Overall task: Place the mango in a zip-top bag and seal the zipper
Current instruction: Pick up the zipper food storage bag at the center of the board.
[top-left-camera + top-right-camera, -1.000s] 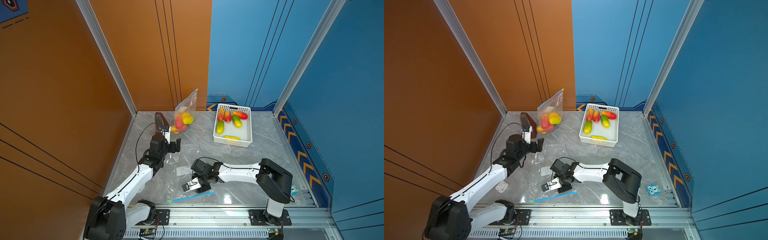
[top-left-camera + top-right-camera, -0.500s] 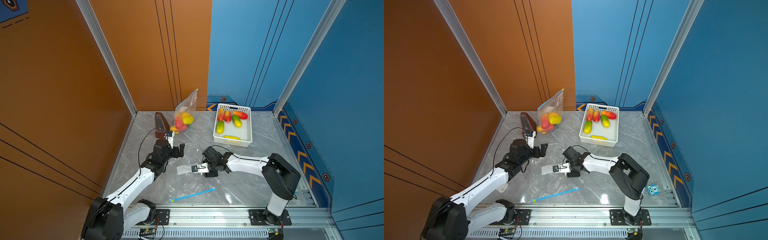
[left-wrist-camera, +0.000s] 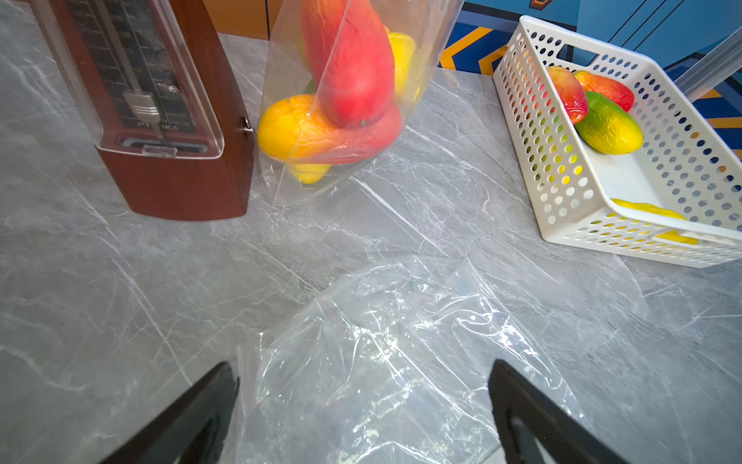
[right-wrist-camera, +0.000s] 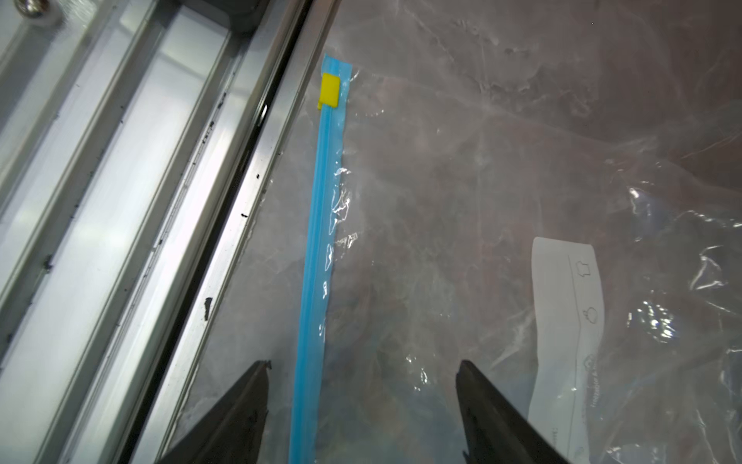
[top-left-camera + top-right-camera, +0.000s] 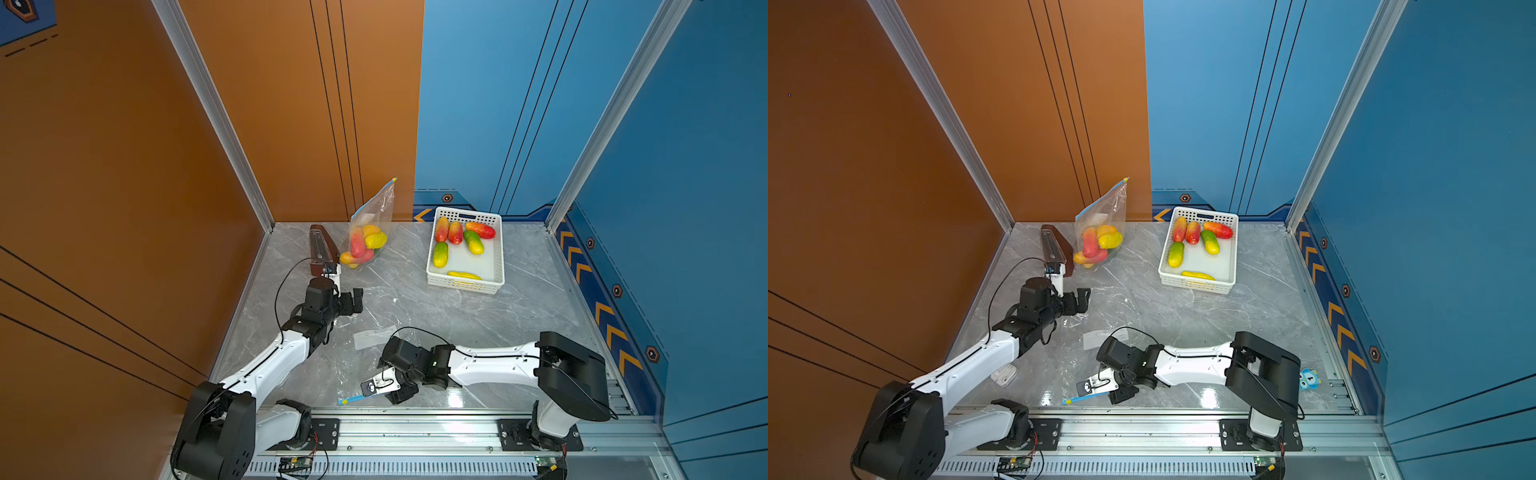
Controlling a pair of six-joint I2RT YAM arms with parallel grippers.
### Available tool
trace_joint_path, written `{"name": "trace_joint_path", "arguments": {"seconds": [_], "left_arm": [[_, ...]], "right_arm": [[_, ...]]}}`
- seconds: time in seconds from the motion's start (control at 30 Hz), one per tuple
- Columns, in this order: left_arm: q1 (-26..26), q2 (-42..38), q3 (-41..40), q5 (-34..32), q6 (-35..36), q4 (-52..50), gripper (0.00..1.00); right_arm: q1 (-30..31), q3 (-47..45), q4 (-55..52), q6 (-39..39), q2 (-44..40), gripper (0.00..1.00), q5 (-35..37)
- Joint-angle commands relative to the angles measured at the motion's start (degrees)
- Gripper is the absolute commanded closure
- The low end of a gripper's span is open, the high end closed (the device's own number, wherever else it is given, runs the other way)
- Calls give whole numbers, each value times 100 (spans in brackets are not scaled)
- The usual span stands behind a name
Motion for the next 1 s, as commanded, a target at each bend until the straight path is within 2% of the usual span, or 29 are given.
{"name": "trace_joint_path", "arguments": {"seconds": [0.0,0.1,0.23,0.33,0.53,0.7,0.97], "left_arm": [[72,-9,-94,107,-46,-61,0],[85,-57,-137,109,-44,-61,0],[110,-145,-177,111,-37,-67,0],[127,-196,-199,111,-20,-66,0],[154,-179,-208,195,26,-63,0],[162,-156,-202,242,66,-61,1],[171,-5,-156,423,105,-61,1]], "right_arm": [[-9,74,121,160,240,25,193],[-127,92,180,178,333,28,118],[-210,127,169,150,370,39,21],[-254,155,141,130,418,52,2],[-359,306,87,68,504,63,35],[-417,446,77,84,608,80,2],[-563,610,125,182,730,81,113]]}}
